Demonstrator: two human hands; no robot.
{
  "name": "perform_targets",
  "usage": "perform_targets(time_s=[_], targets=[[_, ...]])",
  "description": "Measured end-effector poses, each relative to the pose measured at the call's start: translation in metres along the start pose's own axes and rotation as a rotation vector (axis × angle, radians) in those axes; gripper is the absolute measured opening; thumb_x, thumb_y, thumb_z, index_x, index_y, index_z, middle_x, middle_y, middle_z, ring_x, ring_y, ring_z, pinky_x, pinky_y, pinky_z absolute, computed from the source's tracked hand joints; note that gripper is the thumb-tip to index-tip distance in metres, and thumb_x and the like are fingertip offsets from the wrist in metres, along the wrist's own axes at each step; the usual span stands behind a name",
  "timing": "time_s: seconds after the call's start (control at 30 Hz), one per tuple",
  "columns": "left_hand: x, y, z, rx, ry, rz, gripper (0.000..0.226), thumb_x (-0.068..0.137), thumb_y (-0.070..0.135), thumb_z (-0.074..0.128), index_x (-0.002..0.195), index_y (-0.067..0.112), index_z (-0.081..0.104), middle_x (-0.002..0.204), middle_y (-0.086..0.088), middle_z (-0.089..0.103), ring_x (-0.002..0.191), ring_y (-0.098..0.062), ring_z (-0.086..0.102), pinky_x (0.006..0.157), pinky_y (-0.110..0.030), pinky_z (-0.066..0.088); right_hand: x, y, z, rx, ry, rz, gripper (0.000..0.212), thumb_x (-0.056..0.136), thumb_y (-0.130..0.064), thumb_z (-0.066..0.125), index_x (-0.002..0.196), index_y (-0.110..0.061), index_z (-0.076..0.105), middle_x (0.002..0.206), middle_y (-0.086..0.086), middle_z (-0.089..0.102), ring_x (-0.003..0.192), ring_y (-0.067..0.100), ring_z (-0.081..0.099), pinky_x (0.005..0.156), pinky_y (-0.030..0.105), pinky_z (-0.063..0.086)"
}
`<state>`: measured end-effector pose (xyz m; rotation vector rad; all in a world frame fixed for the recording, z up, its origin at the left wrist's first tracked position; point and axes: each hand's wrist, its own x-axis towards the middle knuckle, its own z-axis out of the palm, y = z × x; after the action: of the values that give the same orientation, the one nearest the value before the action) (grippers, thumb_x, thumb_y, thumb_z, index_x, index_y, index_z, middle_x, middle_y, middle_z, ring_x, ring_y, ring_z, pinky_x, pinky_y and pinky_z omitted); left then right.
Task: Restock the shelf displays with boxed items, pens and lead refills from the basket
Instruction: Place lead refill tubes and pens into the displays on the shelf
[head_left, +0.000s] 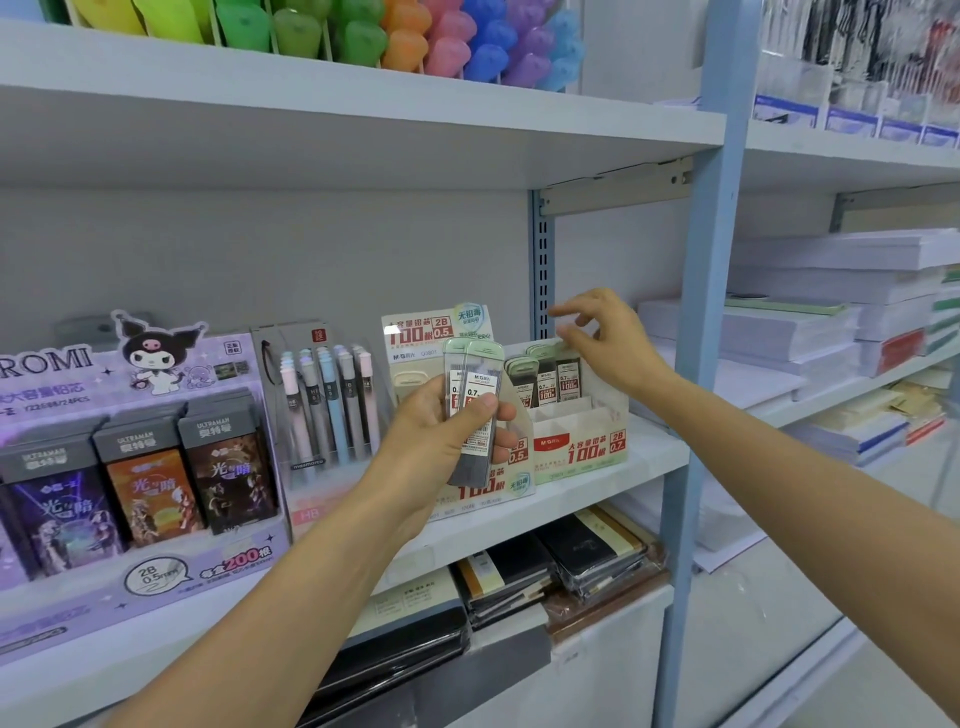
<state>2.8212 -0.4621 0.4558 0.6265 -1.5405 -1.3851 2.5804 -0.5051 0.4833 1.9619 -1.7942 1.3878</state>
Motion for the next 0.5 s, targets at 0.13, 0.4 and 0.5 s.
perform_targets(time_s=[0.13, 0.4, 0.5], targets=[[0.001, 0.000, 0.004, 0.068, -0.015, 0.023, 0.015, 0.095, 0.015, 0.058, 0.109, 0.020, 0.060, 0.089, -0.002, 0.076, 0.070, -0.012, 0.071, 0.059, -0.022, 0.056, -0.022, -0.039, -0.014, 0.504, -0.216, -0.044, 0.029, 0.098, -0.032, 0.052, 0.124, -0.023, 0.061, 0.107, -0.006, 0.069, 0.091, 0.005, 0.064, 0.077, 0.021, 0.053], [0.001, -0.002, 0.028, 0.204, 0.017, 0.091, 0.032, 0.096, 0.025, 0.056, 0.121, 0.016, 0.038, 0.099, -0.002, 0.073, 0.085, -0.013, 0.072, 0.074, -0.029, 0.058, -0.042, -0.055, -0.026, 0.638, -0.517, -0.055, 0.018, 0.096, -0.018, 0.057, 0.110, -0.010, 0.066, 0.096, -0.001, 0.071, 0.087, 0.010, 0.066, 0.078, 0.020, 0.051], [0.000, -0.010, 0.033, 0.512, 0.092, 0.242, 0.038, 0.096, 0.029, 0.054, 0.126, 0.023, 0.032, 0.120, 0.010, 0.054, 0.101, -0.003, 0.059, 0.078, -0.017, 0.052, -0.034, -0.038, -0.044, 0.652, -0.419, 0.006, 0.021, 0.098, -0.023, 0.053, 0.106, -0.007, 0.064, 0.093, 0.001, 0.070, 0.086, 0.013, 0.065, 0.078, 0.024, 0.052]])
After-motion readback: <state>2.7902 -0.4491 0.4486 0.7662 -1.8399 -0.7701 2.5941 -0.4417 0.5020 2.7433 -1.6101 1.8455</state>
